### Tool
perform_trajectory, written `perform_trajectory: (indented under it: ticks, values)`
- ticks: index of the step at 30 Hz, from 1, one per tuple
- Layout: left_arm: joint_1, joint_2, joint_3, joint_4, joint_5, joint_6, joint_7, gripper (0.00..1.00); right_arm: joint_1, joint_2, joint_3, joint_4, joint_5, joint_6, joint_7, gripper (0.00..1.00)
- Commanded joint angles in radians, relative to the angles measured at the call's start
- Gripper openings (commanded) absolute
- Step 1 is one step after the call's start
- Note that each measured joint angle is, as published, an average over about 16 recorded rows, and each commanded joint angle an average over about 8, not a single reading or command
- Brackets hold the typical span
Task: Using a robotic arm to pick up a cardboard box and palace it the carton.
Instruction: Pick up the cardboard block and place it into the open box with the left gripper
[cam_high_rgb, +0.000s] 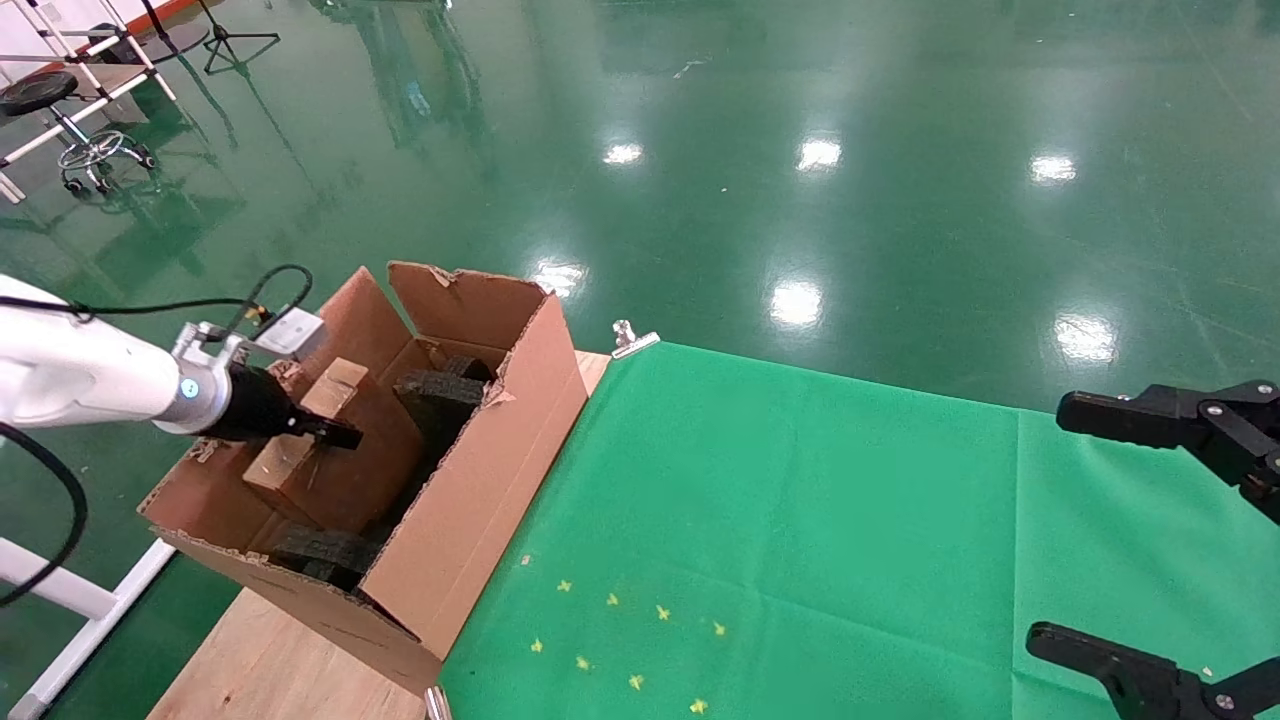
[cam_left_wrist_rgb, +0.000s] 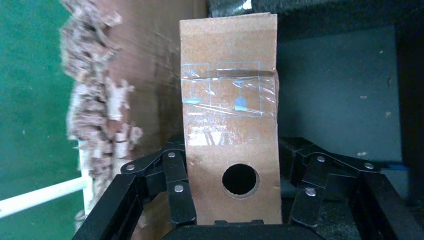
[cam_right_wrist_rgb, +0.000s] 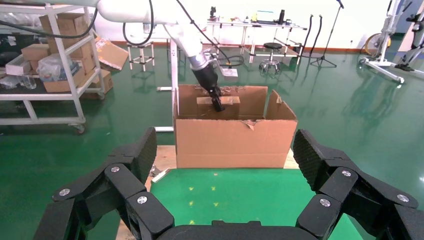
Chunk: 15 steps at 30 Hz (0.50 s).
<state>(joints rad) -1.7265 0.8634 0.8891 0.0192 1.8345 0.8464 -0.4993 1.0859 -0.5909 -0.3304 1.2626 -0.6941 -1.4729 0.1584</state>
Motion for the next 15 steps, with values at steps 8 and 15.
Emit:
perform_trajectory:
  ticks: [8, 15]
  values:
    - [0.043, 0.015, -0.005, -0.006, -0.008, -0.043, -0.008, 0.87, 0.0, 0.0, 0.0, 0.0, 0.0, 0.0, 0.0, 1.0]
    - [0.046, 0.016, -0.007, -0.007, -0.012, -0.045, -0.009, 1.0, 0.0, 0.0, 0.0, 0.0, 0.0, 0.0, 0.0, 1.0]
